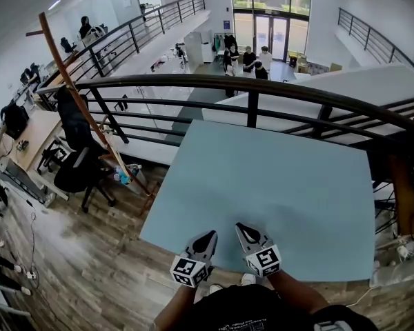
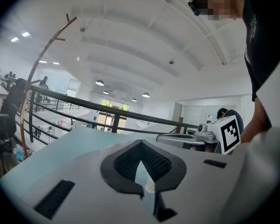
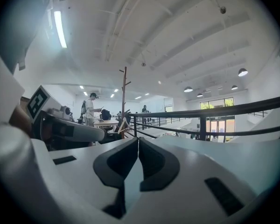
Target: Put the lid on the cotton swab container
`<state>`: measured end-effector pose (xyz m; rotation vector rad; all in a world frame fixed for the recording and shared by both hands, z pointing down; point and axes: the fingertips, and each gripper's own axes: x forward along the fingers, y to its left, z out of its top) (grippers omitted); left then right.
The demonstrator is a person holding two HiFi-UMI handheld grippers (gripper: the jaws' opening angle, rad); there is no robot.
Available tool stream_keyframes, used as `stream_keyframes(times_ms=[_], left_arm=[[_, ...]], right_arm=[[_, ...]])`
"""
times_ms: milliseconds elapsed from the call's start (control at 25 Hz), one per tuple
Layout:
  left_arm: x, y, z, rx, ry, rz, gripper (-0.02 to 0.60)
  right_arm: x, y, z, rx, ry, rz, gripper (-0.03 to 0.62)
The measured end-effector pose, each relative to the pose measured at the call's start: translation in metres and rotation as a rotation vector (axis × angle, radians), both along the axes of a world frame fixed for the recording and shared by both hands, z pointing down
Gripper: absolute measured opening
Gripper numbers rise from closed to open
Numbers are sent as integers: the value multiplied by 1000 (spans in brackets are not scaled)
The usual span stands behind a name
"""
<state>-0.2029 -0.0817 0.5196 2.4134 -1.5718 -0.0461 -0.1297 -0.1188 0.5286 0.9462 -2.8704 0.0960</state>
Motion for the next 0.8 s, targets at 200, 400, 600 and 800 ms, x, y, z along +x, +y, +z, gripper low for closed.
stream_keyframes(times_ms=[200, 400, 600, 800], left_arm=[[29, -12, -15, 15, 11, 15, 11], [41, -19, 3, 6, -16, 28, 11], [57, -31, 1, -15, 9, 38, 11], [55, -36, 18, -61, -13, 66, 11]], right_arm=[[23, -7, 3, -4, -21, 19, 20], [40, -15, 7, -1, -36, 32, 20], [57, -26, 0, 0, -57, 49, 20], [65, -32, 2, -23, -68, 107, 20]])
